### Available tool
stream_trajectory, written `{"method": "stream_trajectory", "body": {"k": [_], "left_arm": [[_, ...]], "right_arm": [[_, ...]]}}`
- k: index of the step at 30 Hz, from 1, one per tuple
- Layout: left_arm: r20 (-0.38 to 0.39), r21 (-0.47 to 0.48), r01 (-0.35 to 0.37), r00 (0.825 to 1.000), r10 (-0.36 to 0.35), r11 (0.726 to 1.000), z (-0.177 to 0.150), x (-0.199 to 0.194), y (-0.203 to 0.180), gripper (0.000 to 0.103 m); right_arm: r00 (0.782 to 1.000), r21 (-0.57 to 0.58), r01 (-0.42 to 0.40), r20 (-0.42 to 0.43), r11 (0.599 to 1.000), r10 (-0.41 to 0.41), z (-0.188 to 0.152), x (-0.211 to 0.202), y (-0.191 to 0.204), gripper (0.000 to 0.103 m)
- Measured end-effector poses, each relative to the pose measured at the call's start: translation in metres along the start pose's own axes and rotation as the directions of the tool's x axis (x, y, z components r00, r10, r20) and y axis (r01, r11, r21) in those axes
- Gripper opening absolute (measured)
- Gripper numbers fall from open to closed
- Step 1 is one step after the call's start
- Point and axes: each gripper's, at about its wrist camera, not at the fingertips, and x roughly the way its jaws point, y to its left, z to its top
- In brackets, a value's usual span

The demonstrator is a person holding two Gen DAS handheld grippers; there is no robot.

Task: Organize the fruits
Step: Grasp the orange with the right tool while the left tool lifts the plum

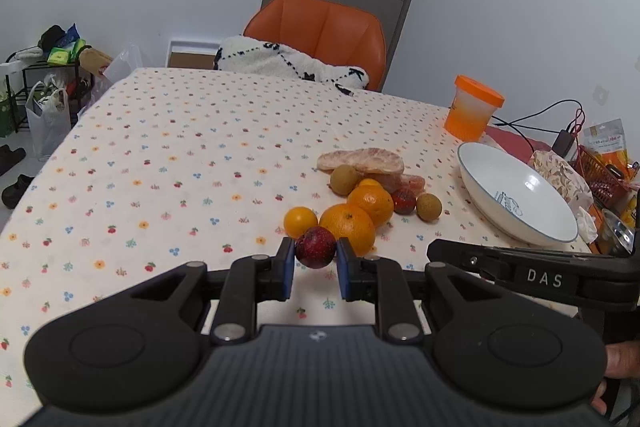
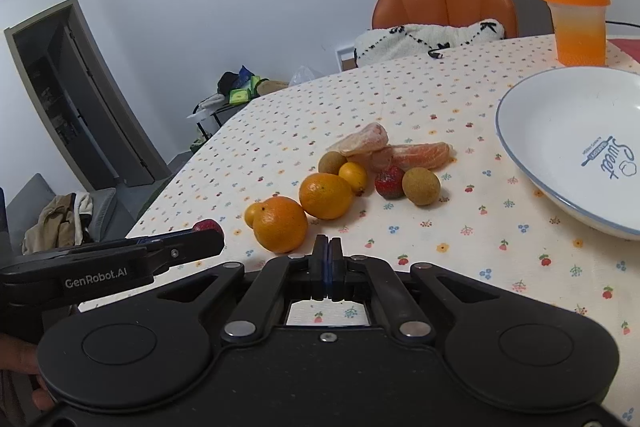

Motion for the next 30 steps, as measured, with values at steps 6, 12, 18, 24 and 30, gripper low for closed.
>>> {"method": "stream_trajectory", "body": {"k": [6,12,18,24,30], "left_arm": [[0.0,-0.008,-0.009,1.0,0.009,1.0,0.0,0.0,0.006,0.02],[-0.002,-0.023,-0.016,1.0,0.016,1.0,0.001,0.003,0.015,0.02],[-0.001,-0.033,-0.02,1.0,0.02,0.999,0.003,0.006,0.023,0.02],[0.001,-0.041,-0.022,1.0,0.022,0.999,0.006,0.01,0.028,0.02],[0.008,-0.041,-0.024,1.0,0.024,0.999,0.011,0.013,0.029,0.02]], "right_arm": [[1.0,-0.004,0.023,0.008,1.0,-0.023,0.008,0.007,0.004,0.054],[1.0,0.009,0.011,0.026,1.0,-0.011,0.022,0.02,0.007,0.055],[1.0,0.062,0.022,0.004,0.998,-0.023,0.03,0.042,0.003,0.054],[1.0,0.109,0.019,-0.02,0.994,-0.017,0.032,0.056,0.0,0.054],[0.999,0.137,-0.012,-0.033,0.991,0.016,0.032,0.056,-0.005,0.034]]}}
